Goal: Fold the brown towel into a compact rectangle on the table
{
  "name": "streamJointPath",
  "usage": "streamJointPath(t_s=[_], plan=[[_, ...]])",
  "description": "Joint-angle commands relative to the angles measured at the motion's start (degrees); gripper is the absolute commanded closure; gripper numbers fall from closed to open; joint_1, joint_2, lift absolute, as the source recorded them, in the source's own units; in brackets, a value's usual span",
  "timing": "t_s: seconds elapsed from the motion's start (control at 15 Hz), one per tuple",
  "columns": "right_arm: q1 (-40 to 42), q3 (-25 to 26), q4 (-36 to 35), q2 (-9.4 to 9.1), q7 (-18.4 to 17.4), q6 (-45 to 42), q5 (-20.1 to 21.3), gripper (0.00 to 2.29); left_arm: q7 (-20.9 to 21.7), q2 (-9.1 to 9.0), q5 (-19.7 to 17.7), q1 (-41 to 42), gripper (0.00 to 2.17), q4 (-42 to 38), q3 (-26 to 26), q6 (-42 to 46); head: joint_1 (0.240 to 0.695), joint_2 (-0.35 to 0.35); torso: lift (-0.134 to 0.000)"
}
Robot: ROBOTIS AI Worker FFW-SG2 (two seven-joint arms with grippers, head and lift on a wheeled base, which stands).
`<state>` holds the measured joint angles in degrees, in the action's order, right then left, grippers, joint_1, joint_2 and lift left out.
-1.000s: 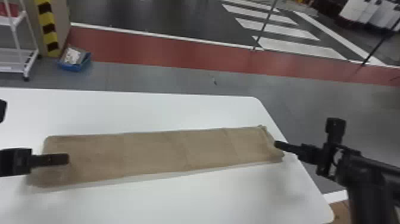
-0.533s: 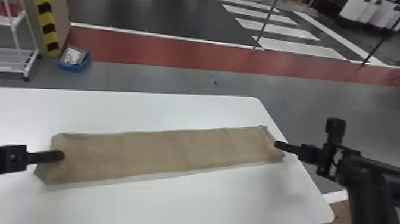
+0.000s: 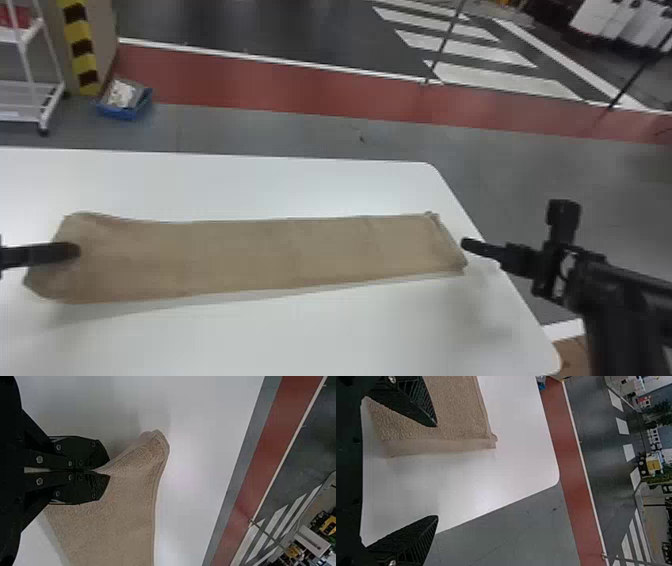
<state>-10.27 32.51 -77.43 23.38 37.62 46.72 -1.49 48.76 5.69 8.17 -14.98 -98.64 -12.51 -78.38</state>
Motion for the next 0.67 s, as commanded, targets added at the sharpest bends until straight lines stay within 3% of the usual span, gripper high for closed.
streamJointPath(t_s=[0.0, 0.13, 0.4, 0.53, 0.6], plan=[[0.16, 0.1, 0.0, 0.0, 0.0, 0.0, -0.09, 0.05, 0.02, 2.31, 0.09, -1.01, 2.14, 0.55, -2.52, 0.02, 0.695, -0.349, -0.124], [0.25, 0.1, 0.0, 0.0, 0.0, 0.0, -0.09, 0.05, -0.16, 4.33, 0.18, -1.37, 2.14, 1.26, -3.4, 0.37, 0.695, -0.313, -0.124], [0.34, -0.08, -0.09, -0.09, 0.0, 0.0, 0.0, 0.05, 0.28, 6.52, 1.32, -2.6, 2.14, 1.08, -4.98, -0.33, 0.695, -0.259, -0.124], [0.51, 0.1, -0.18, -0.18, 0.0, 0.18, -0.09, 0.05, 1.78, 6.26, 0.97, -3.12, 2.14, -2.43, -4.8, -6.48, 0.695, -0.246, -0.124], [0.51, 0.1, -0.27, -0.18, 0.0, 0.18, -0.09, 0.05, 1.78, 5.29, 0.88, -2.6, 2.14, -5.51, -4.1, -9.29, 0.695, -0.245, -0.124]])
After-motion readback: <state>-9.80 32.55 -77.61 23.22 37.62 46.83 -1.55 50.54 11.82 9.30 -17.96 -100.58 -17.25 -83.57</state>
